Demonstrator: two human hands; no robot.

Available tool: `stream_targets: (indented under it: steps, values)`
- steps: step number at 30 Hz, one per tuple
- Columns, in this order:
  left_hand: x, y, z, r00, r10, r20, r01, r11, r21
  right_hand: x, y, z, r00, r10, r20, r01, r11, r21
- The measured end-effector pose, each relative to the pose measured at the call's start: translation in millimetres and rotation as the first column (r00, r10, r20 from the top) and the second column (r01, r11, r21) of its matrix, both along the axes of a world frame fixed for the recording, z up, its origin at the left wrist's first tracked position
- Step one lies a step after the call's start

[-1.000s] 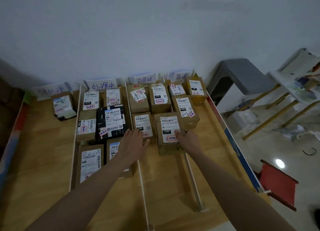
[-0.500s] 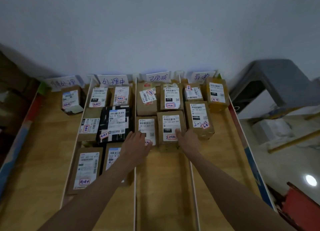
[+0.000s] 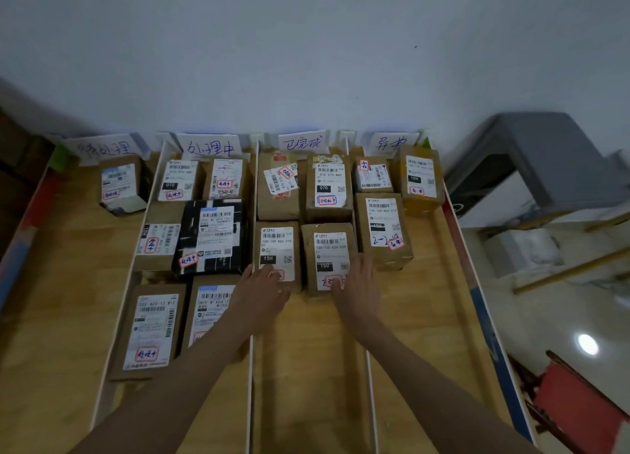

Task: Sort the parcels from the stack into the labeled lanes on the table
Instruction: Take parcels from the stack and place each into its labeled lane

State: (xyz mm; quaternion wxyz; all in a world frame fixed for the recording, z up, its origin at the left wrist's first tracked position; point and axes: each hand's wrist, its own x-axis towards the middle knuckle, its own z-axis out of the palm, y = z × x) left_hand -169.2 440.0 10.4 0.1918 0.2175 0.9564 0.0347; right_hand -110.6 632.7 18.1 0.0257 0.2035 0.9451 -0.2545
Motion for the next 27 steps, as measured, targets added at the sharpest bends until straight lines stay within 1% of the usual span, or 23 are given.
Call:
stream_targets:
  steps: [2, 4, 9, 12, 14, 17, 19, 23, 25, 27]
  values:
    - [2.2, -1.3, -3.8, 1.0, 0.0, 0.0, 0.0, 1.0, 0.012, 11.7, -3.6, -6.0, 0.987, 0.152, 0.055, -0.155, 0.985, 0.072]
    - [3.3, -2.4, -6.9, 1.0, 0.005, -0.001, -0.005, 1.0, 0.028, 18.3, -6.4, -11.8, 0.962, 0.242, 0.124, -0.254, 0.963, 0.089]
    - [4.3, -4.0, -7.6, 0.999, -0.008, -0.034, 0.009, 0.999, 0.035, 6.8, -11.8, -9.3, 0.935, 0.288, 0.205, -0.311, 0.946, 0.089]
    - [6.0, -2.3, -4.9, 0.999, -0.005, -0.044, 0.006, 1.0, 0.02, -0.5, -11.4, -3.2, 0.904, 0.319, 0.286, -0.352, 0.934, 0.069]
    - [6.9, -0.1, -0.7, 0.999, -0.004, -0.037, 0.004, 1.0, -0.002, -2.7, -8.8, 2.4, 0.893, 0.335, 0.301, -0.37, 0.927, 0.065]
    - [9.2, 2.1, 12.4, 0.999, -0.001, -0.037, 0.0, 0.999, -0.043, -3.3, -3.2, 18.6, 0.926, 0.312, 0.211, -0.338, 0.936, 0.099]
    - [10.8, 1.9, 28.4, 0.997, 0.027, -0.07, -0.029, 0.999, -0.029, -1.9, -0.1, 33.5, 0.944, 0.304, 0.13, -0.32, 0.938, 0.133]
    - [15.3, -12.9, 72.3, 0.967, 0.086, -0.241, -0.079, 0.996, 0.04, -4.7, -5.4, 70.0, 0.936, 0.35, 0.014, -0.345, 0.912, 0.222]
    - [20.0, -32.1, 96.3, 0.939, 0.127, -0.32, -0.118, 0.992, 0.048, -9.1, -18.2, 90.1, 0.918, 0.395, -0.02, -0.374, 0.884, 0.281]
    - [26.3, -57.7, 117.6, 0.91, 0.188, -0.368, -0.182, 0.982, 0.052, -11.3, -38.8, 110.9, 0.893, 0.448, -0.048, -0.41, 0.853, 0.324]
